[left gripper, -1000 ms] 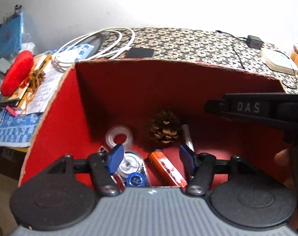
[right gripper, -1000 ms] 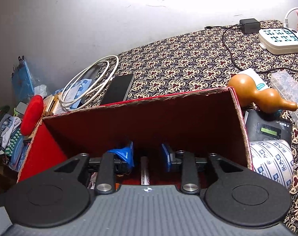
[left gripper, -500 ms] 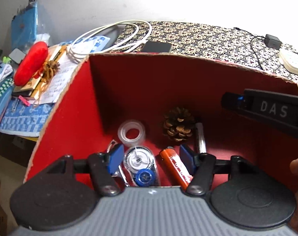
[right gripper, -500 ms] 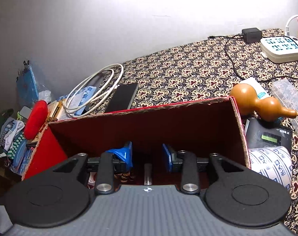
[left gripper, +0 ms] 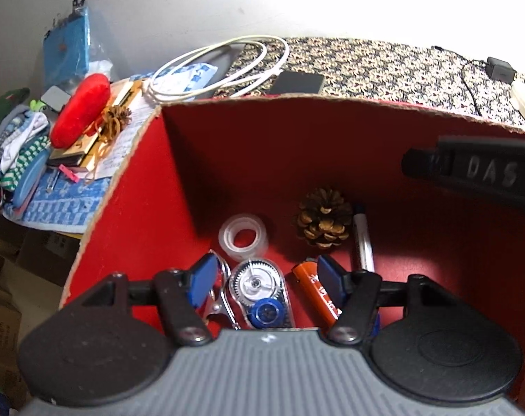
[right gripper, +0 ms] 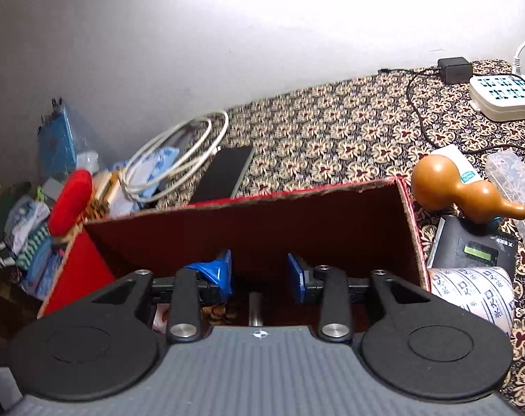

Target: Organize rigid objects

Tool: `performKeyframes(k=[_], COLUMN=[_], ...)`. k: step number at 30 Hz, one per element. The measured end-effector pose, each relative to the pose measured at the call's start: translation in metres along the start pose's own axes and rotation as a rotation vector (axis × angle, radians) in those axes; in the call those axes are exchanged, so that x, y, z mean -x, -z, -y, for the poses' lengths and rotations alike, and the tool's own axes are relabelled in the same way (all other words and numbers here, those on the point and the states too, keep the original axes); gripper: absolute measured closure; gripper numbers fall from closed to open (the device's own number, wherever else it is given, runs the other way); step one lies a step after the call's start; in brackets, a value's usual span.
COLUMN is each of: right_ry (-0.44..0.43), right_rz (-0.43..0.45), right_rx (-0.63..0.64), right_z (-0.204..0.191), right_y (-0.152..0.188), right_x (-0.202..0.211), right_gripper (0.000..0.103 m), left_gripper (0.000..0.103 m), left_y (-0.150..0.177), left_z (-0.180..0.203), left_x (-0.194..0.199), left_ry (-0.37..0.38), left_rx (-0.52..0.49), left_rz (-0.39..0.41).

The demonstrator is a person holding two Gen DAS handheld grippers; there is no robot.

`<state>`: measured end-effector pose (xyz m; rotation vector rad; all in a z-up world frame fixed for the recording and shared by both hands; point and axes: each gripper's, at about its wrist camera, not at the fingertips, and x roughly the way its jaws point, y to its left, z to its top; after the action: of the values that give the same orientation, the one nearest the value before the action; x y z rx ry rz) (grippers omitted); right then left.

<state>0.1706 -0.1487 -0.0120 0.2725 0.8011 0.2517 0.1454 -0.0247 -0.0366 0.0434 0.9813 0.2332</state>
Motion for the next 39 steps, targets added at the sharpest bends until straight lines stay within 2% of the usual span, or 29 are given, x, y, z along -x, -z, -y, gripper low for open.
performKeyframes(k=[2,4,12,15,18,19,24,30,32,35,39], right_ry=[0.008,0.029,0.134,0.154,0.181,0.189,0.22,0.291,0.277,0.196,0.239], right_rz=[-0.016,0.012,0.046,0.075,0.106,0.119,0.172,0.161,0.151,0.116,0.085], right_rx=[0.019,0.042,0.044,0.073,0.088,0.088,0.09,0.124,0.098,0.048,0.03], right_z=[-0.001,-0.002,-0.007,-0.021,-0.035,-0.038,-0.055,-0.073,-0.074,-0.075,-0.079], right_y=[0.001,0.004,0.018,0.028,0.035,0.037,0.053,0.074,0.081,0.09,0.103], right_x=[0.004,0.013,0.056,0.073,0.092,0.098,0.122,0.136,0.141,0.146,0.148], right_gripper=[0.084,0.084,0.083,0.083,0.083,0.082,0.082,0.081,0.081,0.081,0.081], left_gripper=[0.037,0.037,0.034,0.029,0.022,0.016,0.016,0.015,0.015,0.015,0.015], left_y=[0.001,0.003,0.012,0.015,0.019,0.021,0.033,0.054,0.06,0.071,0.083], left_z=[-0.003,-0.005,-0.015,-0.026,-0.038,-0.042,-0.061,-0.076,-0.08,-0.085,-0.086], left_x=[0.003,0.011,0.058,0.075,0.087,0.091,0.111,0.123,0.122,0.118,0.113], left_ry=[0.018,0.033,0.041,0.052,0.093,0.11,0.15,0.203,0.203,0.22,0.193], left_rx=[0.02,0.029,-0.015,-0.02,-0.018,-0.019,-0.034,-0.043,-0.048,-0.051,-0.071], left_rz=[-0.001,0.01,0.138,0.176,0.18,0.185,0.216,0.185,0.154,0.109,0.077])
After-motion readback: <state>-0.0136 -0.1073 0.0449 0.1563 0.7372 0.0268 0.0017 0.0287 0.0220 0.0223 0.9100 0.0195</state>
